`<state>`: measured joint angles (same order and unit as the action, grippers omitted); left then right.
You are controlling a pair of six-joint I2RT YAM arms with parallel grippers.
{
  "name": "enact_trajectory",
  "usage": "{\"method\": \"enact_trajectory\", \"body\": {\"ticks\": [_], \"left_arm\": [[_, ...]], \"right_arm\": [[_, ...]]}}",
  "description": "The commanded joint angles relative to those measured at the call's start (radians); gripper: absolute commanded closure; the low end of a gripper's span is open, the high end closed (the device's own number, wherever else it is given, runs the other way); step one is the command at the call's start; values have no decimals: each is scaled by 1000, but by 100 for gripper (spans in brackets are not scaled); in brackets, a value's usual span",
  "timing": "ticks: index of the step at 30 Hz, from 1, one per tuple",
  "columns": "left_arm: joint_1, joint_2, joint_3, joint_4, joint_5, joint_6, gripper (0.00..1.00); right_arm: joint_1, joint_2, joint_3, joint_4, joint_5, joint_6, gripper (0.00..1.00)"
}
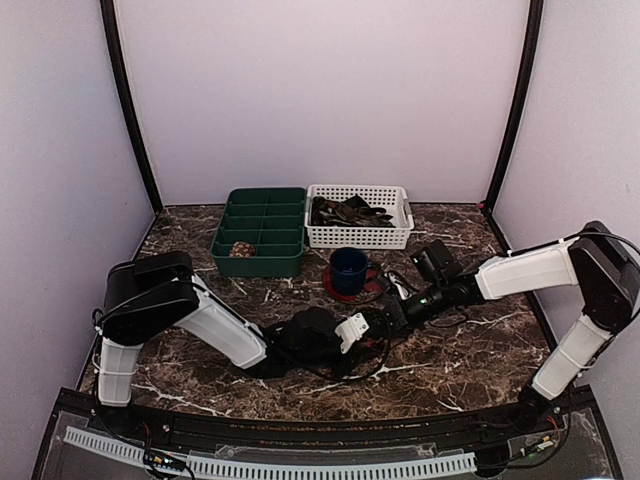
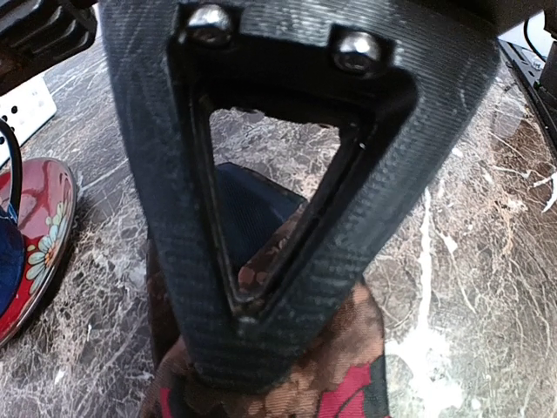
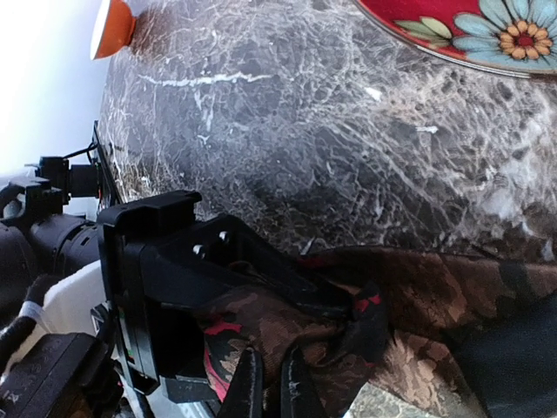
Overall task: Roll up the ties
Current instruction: Roll the tie at the center of the board.
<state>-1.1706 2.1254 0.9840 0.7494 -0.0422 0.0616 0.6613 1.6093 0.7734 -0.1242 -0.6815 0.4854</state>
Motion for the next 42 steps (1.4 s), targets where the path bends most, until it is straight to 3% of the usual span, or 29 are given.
{"method": "enact_trajectory", "body": {"ticks": [1,11,20,33,35,39,41,42], "left_arm": [[-1,5,-50,-210,21,1,60],[21,-63,-67,-65,102,-10,32],[32,-37,-54,83,109,-132,26],[52,45,70,63,95,-251,25],[56,62,87,56,100,-261,30],[66,77,78,28,131,-233,64],[66,70,54,-7,144,-209,75],[66,64,36,-17,152,-202,78]], "right_arm": [[-8,39,-56,-21,108,-42,100],[-58,48,-128,55,178,-46,100],[-74,90,-147,104,208,-41,100],[-64,115,-185,131,208,-16,100],[-57,113,-185,134,207,-12,100],[-61,87,-179,118,188,-10,100],[-81,55,-169,103,154,-10,99],[-94,27,-165,101,135,-6,94]]}}
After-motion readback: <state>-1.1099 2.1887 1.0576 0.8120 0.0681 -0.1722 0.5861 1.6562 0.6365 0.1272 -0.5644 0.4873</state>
